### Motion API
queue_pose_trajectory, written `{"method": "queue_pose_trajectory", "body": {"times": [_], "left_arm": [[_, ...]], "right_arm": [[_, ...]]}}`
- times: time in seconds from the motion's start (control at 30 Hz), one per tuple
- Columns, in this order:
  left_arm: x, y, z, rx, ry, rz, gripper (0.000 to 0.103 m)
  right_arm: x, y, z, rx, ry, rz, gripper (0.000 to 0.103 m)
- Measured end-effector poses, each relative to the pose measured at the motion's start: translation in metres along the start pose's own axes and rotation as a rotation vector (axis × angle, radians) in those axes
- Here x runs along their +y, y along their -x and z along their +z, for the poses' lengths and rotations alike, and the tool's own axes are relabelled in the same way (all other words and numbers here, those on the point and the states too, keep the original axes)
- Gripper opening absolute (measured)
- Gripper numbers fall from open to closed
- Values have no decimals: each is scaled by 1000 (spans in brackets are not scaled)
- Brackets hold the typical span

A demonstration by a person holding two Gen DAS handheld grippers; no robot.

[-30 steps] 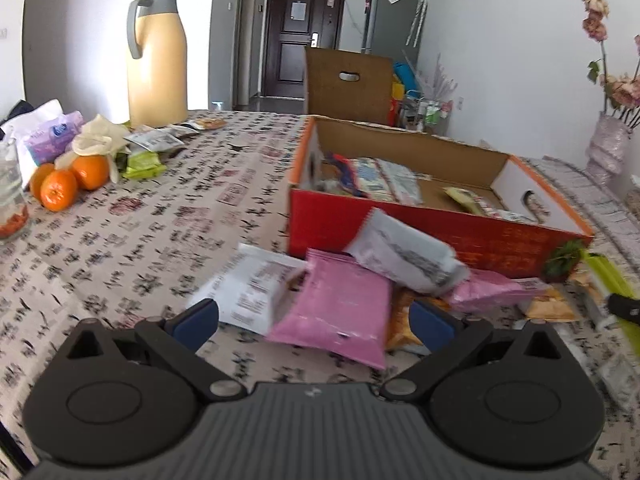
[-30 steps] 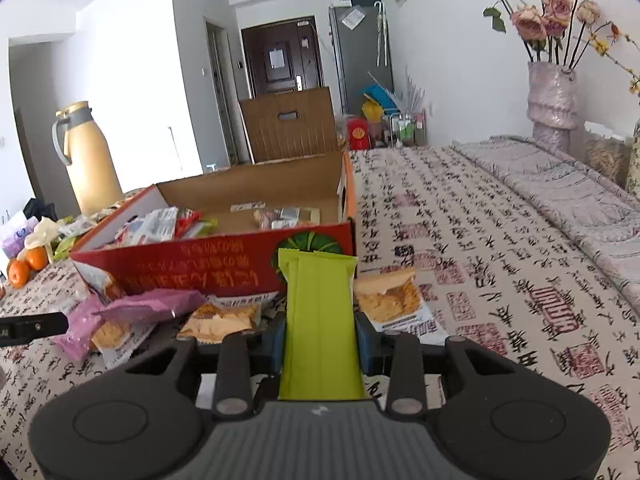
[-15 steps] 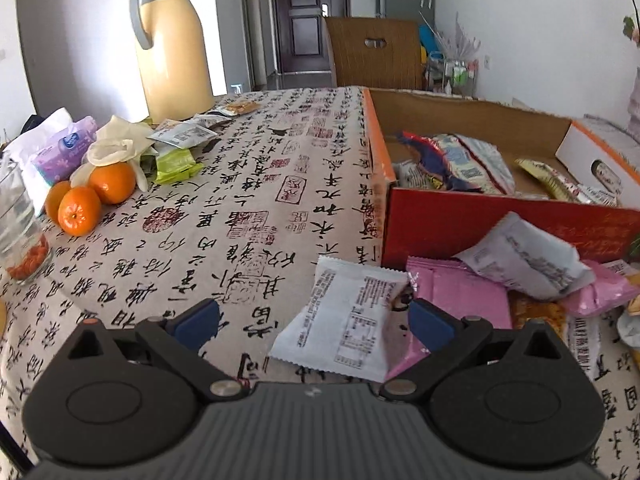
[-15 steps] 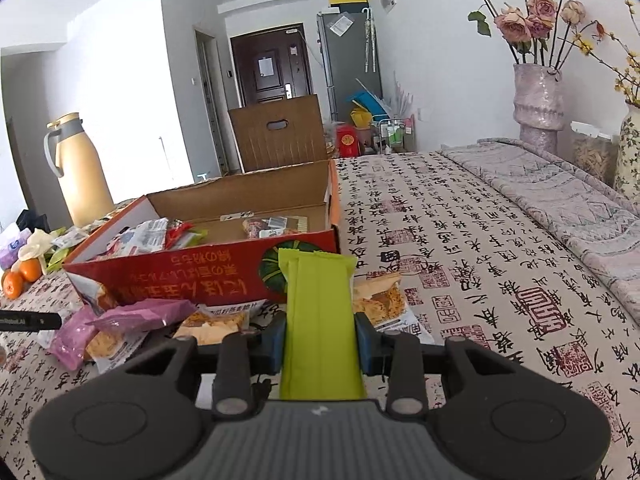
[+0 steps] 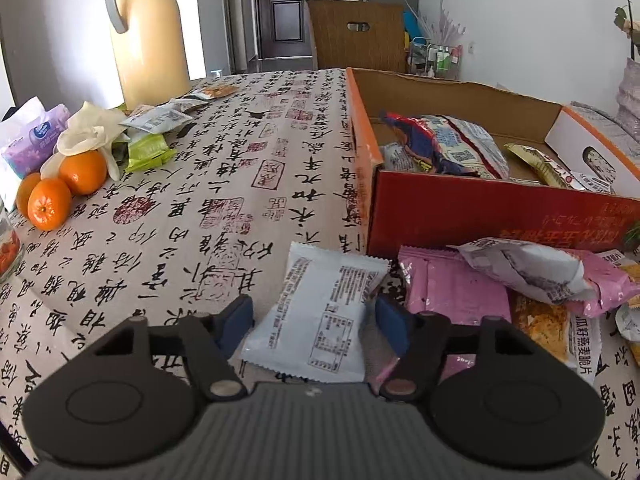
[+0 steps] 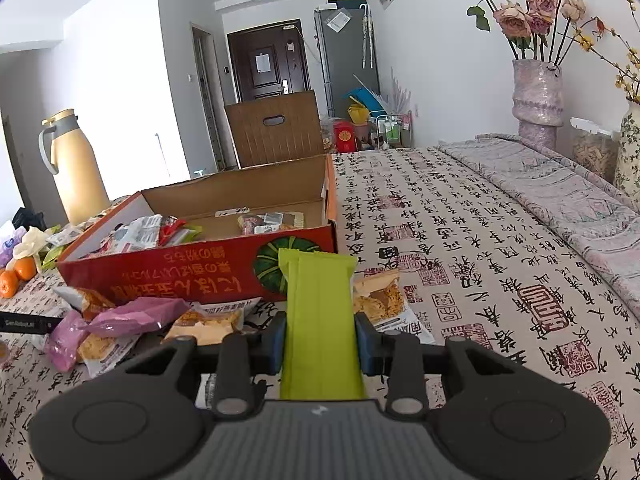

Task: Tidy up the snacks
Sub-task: 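Grasp the white printed packet with the left gripper while the right lifts the green bar, then carry both packets over the box and open both grippers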

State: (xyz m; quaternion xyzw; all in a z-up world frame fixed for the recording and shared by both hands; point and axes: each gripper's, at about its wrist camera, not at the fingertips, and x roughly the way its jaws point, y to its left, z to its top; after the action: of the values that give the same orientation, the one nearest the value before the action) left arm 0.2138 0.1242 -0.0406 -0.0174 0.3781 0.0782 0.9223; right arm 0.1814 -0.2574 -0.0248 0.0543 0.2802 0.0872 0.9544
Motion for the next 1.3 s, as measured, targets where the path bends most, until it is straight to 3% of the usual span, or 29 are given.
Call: {"method": "queue_pose_trajectory", "body": {"times": [0.07,0.17,0.5,0.83,1.3], "left_arm": [[-1,1,0,-8,-7,-14,51],[-3,3,-1,-14,-14,-15,44],[-6,24,0,-61,-10,-5,42],[-16,77,19,-216,-4,-41,42],[-71,90,65,-322,-33,-136,42]], "right_arm": [[0,-1,0,3,-1,1,34],[1,-2,-1,7,1,8,34],[0,6,-2,-10,-2,16,34],[8,17,6,-53,18,49,34],[45,8,63,-192,89,134,34]]}}
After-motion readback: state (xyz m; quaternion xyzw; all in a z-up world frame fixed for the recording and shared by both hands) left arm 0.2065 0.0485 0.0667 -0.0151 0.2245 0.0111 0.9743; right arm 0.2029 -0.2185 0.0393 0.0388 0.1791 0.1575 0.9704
